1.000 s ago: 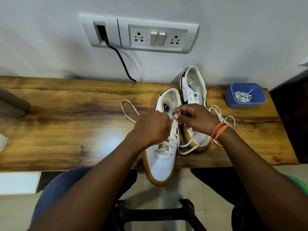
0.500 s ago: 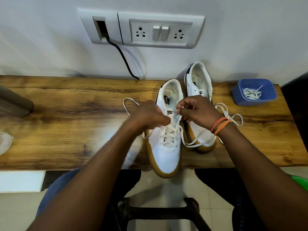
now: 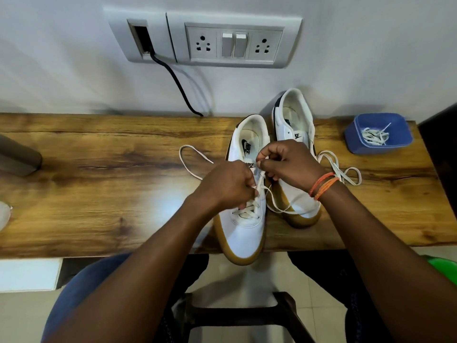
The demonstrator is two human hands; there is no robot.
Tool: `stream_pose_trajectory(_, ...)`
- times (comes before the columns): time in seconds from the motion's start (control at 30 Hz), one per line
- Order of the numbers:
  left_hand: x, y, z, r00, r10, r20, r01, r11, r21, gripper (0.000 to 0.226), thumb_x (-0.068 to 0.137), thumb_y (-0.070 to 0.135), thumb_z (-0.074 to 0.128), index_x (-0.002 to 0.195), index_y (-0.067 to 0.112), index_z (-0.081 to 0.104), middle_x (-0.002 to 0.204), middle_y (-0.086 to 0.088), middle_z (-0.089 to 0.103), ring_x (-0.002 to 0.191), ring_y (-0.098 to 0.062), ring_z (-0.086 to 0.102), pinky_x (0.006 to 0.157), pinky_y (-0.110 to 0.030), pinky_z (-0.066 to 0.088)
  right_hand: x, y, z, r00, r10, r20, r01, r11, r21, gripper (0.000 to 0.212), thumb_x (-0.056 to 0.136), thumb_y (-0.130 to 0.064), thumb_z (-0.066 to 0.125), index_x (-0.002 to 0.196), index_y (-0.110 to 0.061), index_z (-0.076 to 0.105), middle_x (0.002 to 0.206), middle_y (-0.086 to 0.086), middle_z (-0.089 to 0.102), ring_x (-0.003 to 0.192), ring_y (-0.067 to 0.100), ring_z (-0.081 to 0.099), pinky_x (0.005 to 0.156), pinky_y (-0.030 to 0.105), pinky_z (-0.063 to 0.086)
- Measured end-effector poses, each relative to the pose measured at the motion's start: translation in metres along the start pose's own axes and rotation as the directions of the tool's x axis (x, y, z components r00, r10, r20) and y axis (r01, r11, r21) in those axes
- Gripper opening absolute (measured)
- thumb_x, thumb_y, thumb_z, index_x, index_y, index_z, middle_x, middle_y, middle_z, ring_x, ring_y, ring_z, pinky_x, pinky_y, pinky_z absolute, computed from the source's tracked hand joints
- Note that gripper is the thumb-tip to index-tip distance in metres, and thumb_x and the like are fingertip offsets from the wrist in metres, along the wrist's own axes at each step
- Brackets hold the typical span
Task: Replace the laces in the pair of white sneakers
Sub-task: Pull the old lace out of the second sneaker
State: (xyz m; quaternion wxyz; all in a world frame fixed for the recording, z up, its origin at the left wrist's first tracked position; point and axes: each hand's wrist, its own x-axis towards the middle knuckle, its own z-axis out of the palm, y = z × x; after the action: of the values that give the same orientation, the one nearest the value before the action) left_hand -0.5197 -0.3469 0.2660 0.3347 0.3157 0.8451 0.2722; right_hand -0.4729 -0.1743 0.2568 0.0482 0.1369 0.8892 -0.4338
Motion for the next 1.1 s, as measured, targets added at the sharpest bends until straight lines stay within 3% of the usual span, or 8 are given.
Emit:
stream_pose_trajectory(0.27,-0.005,-0.001,-0.037,0.958,-0.276,-0.074,0.239,0.916,-0.323,0.008,0.078,0.007,0.072,0.070,0.005,0.074,0.051,-0.005,0.067,0.036,-0.014,0.044,0.039,-0.016,0.034,-0.001,0.001,-0.007,0.996,0.063,0.069,-0.069,0.994,0.080,0.008,0.086,-0.008,0.068,0.092,-0.007,0.074,0.073,0.011,0.070,0.063,0.020,0.068,0.060,0.034,0.059)
stream_pose_trajectory(0.37,-0.011,-0.013,-0.056,0.900,-0.393,-0.188,0.378,0.919,-0.112,0.019,0.067,0.007,0.066,0.048,0.010,0.065,0.042,-0.002,0.057,0.034,-0.012,0.045,0.046,-0.019,0.036,-0.001,0.001,-0.008,0.995,0.066,0.078,-0.073,0.993,0.095,0.009,0.086,-0.007,0.068,0.093,-0.006,0.074,0.073,0.012,0.070,0.067,0.026,0.069,0.060,0.033,0.059)
stream_pose_trajectory(0.47,-0.012,-0.021,-0.048,0.893,-0.440,-0.092,0.449,0.887,0.110,0.014,0.071,0.011,0.068,0.058,0.014,0.067,0.048,0.002,0.062,0.042,-0.009,0.056,0.055,-0.022,0.045,-0.001,0.001,-0.007,0.996,0.062,0.068,-0.068,0.994,0.088,0.010,0.086,-0.007,0.067,0.094,-0.006,0.074,0.073,0.011,0.070,0.067,0.027,0.070,0.060,0.031,0.059)
stream_pose_trajectory(0.57,-0.008,-0.017,-0.036,0.946,-0.241,-0.217,0.264,0.961,0.080,0.023,0.072,0.020,0.071,0.091,0.019,0.059,0.077,0.005,0.066,0.070,-0.011,0.061,0.065,-0.032,0.052,-0.001,0.000,-0.006,0.996,0.061,0.063,-0.068,0.992,0.104,0.009,0.086,-0.005,0.067,0.092,-0.006,0.073,0.073,0.013,0.069,0.065,0.025,0.068,0.057,0.027,0.058)
stream_pose_trajectory(0.7,-0.002,0.000,-0.016,0.979,0.087,-0.184,-0.068,0.992,0.106,0.026,0.079,0.024,0.067,0.105,0.026,0.063,0.078,0.007,0.067,0.078,-0.014,0.063,0.070,-0.033,0.051,-0.002,0.000,-0.005,0.998,0.048,0.043,-0.052,0.995,0.082,0.009,0.085,-0.004,0.067,0.091,-0.006,0.073,0.075,0.016,0.070,0.062,0.022,0.068,0.058,0.029,0.058)
stream_pose_trajectory(0.87,0.003,-0.004,0.001,0.974,0.183,-0.134,-0.145,0.957,0.250,0.018,0.081,0.022,0.060,0.082,0.017,0.077,0.076,-0.003,0.072,0.071,-0.023,0.066,0.064,-0.035,0.054,-0.001,0.000,-0.005,0.998,0.051,0.045,-0.055,0.995,0.078,0.007,0.086,-0.006,0.068,0.091,-0.006,0.073,0.075,0.016,0.070,0.060,0.019,0.067,0.060,0.032,0.059)
stream_pose_trajectory(0.97,0.001,0.001,-0.022,0.978,0.067,-0.196,-0.042,0.991,0.129,0.017,0.079,0.016,0.063,0.067,0.014,0.075,0.056,0.002,0.068,0.056,-0.010,0.063,0.061,-0.027,0.053,-0.001,0.002,-0.007,0.997,0.054,0.060,-0.058,0.995,0.080,0.008,0.086,-0.006,0.068,0.092,-0.007,0.074,0.076,0.018,0.070,0.061,0.020,0.068,0.061,0.031,0.059)
stream_pose_trajectory(1.1,-0.001,-0.029,-0.053,0.898,-0.267,-0.350,0.297,0.954,0.033,0.016,0.072,0.013,0.066,0.058,0.006,0.065,0.042,0.002,0.060,0.037,-0.006,0.057,0.045,-0.023,0.048,-0.001,0.003,-0.007,0.997,0.043,0.066,-0.048,0.996,0.074,0.010,0.086,-0.004,0.066,0.092,-0.008,0.074,0.076,0.019,0.071,0.064,0.024,0.069,0.061,0.031,0.060)
